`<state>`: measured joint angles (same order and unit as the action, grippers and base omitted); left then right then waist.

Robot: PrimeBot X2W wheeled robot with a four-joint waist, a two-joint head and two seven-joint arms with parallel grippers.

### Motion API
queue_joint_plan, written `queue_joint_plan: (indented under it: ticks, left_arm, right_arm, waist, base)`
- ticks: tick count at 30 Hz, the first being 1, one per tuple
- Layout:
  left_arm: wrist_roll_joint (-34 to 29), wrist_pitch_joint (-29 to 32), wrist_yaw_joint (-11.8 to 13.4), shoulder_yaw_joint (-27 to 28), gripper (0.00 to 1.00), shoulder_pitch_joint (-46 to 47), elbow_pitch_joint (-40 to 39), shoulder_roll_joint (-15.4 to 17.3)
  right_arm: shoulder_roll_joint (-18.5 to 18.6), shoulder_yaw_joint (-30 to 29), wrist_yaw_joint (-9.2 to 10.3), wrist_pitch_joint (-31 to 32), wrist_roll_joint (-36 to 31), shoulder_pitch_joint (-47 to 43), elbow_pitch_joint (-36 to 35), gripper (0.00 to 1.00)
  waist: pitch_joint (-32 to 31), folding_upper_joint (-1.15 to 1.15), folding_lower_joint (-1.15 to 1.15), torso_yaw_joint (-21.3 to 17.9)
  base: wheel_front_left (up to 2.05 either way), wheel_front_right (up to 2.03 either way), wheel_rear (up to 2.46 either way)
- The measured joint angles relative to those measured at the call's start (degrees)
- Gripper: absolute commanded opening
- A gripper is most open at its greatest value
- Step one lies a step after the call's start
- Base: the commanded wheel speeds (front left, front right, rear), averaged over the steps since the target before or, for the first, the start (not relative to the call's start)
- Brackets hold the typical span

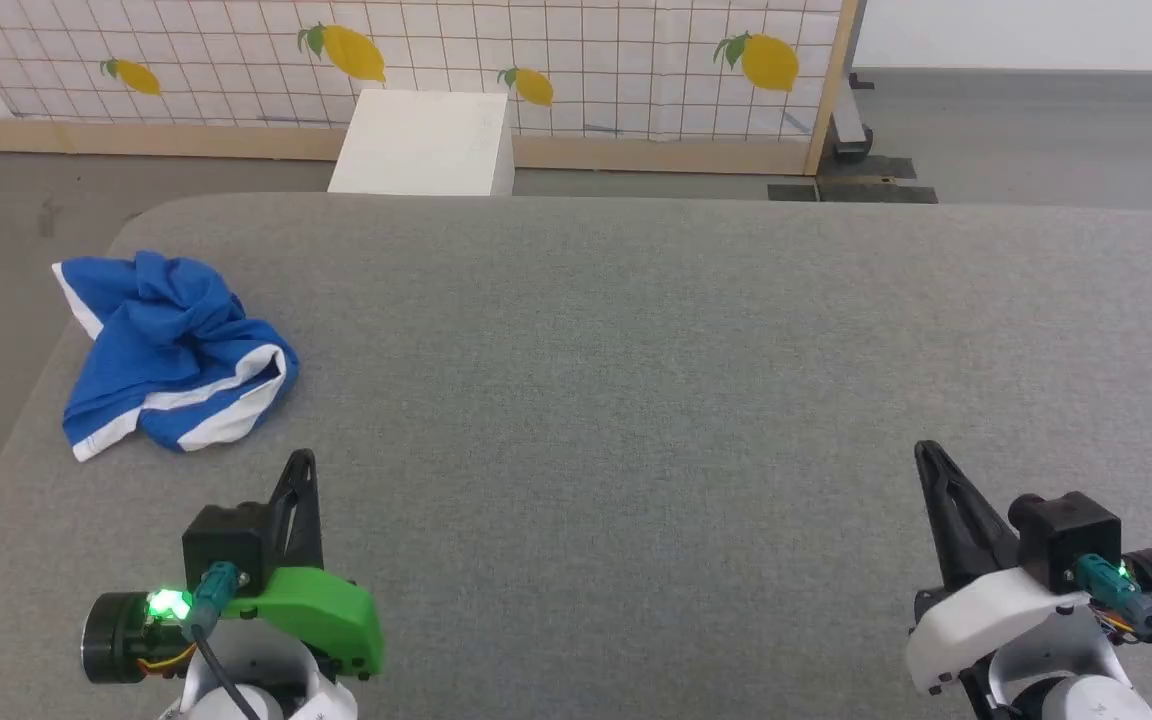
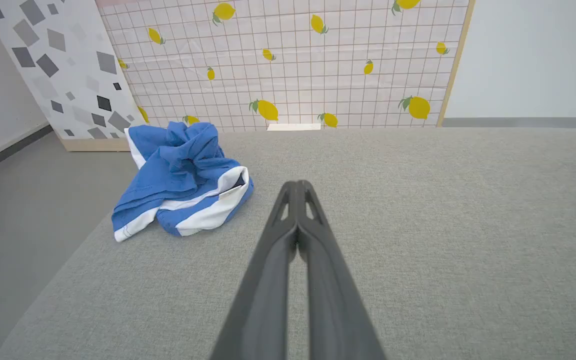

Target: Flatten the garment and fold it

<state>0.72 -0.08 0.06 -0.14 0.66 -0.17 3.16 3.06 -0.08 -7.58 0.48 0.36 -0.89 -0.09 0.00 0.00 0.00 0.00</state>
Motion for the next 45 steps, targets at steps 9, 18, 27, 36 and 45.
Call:
queue_joint_plan:
  ticks: [9, 18, 27, 36, 45]
  left_arm:
    - [0.0, 0.01, 0.0, 0.01, 0.0, 0.0, 0.0, 0.0]
    - [0.0, 0.01, 0.0, 0.0, 0.0, 0.0, 0.0, 0.0]
    - [0.0, 0.0, 0.0, -0.01, 0.0, 0.0, 0.0, 0.0]
    - [0.0, 0.0, 0.0, 0.0, 0.0, 0.0, 0.0, 0.0]
    - [0.0, 0.01, 0.0, 0.01, 0.0, 0.0, 0.0, 0.0]
  right_arm:
    - [0.0, 0.01, 0.0, 0.0, 0.0, 0.0, 0.0, 0.0]
    - [0.0, 0.01, 0.0, 0.0, 0.0, 0.0, 0.0, 0.0]
    - [0.0, 0.0, -0.01, 0.0, 0.0, 0.0, 0.0, 0.0]
    - [0.0, 0.0, 0.0, 0.0, 0.0, 0.0, 0.0, 0.0]
    - [0.0, 0.01, 0.0, 0.0, 0.0, 0.0, 0.0, 0.0]
  waist:
    - [0.0, 0.0, 0.0, 0.0]
    - [0.0, 0.0, 0.0, 0.0]
    - [0.0, 0.0, 0.0, 0.0]
    - [0.0, 0.0, 0.0, 0.0]
    - [0.0, 0.0, 0.0, 0.0]
  base:
    - [0.0, 0.0, 0.0]
    - [0.0, 0.0, 0.0]
    - [0.0, 0.0, 0.0]
    - [0.0, 0.0, 0.0]
    - [0.0, 0.0, 0.0]
